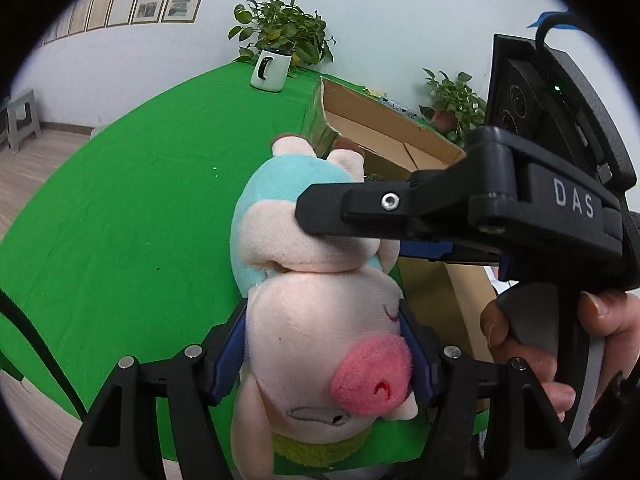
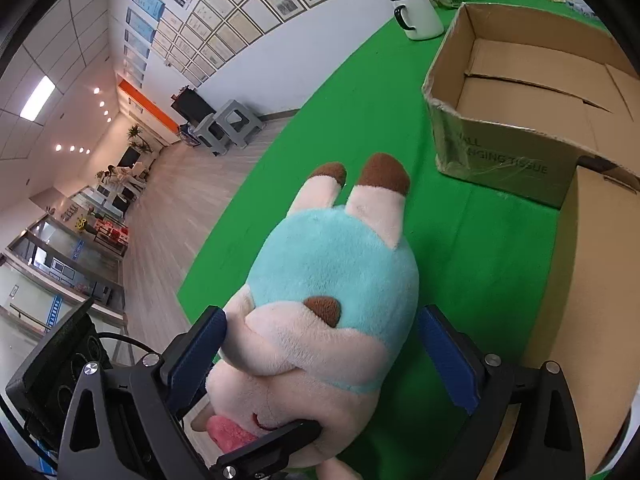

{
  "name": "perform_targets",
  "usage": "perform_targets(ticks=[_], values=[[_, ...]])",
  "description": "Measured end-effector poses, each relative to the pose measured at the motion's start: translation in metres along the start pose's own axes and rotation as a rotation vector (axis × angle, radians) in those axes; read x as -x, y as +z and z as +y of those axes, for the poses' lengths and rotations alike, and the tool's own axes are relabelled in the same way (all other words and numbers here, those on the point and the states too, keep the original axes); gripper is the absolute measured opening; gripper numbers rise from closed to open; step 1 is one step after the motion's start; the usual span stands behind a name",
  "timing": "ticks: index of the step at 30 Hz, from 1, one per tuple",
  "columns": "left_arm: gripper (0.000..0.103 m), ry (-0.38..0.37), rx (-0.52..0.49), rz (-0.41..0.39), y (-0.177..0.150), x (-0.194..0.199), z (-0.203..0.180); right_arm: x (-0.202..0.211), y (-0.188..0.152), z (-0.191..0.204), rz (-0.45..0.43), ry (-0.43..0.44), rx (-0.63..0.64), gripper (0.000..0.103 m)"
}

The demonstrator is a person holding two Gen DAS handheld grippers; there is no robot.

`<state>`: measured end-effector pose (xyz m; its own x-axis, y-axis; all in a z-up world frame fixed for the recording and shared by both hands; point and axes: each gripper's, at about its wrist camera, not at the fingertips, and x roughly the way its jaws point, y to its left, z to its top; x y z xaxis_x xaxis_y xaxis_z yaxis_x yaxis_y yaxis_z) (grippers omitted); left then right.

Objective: Organize objects
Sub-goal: 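Close the left gripper on the plush pig and lift it, then carry the plush pig with the left gripper over the open cardboard box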

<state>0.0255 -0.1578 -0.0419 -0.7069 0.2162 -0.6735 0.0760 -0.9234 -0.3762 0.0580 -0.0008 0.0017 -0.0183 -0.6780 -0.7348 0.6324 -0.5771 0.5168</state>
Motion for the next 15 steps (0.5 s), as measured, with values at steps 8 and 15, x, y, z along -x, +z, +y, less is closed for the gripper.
perform_targets(ticks=[8,15], values=[[0.067,-0.01,-0.026,-0.022,-0.003,-0.002,0.0,-0.027,-0.01,0.039,0.04,-0.171,0.069,0.097],[0.066,-0.016,-0.058,-0.046,-0.006,-0.001,-0.003,-0.02,-0.025,0.059,0.003,-0.219,0.079,0.084]])
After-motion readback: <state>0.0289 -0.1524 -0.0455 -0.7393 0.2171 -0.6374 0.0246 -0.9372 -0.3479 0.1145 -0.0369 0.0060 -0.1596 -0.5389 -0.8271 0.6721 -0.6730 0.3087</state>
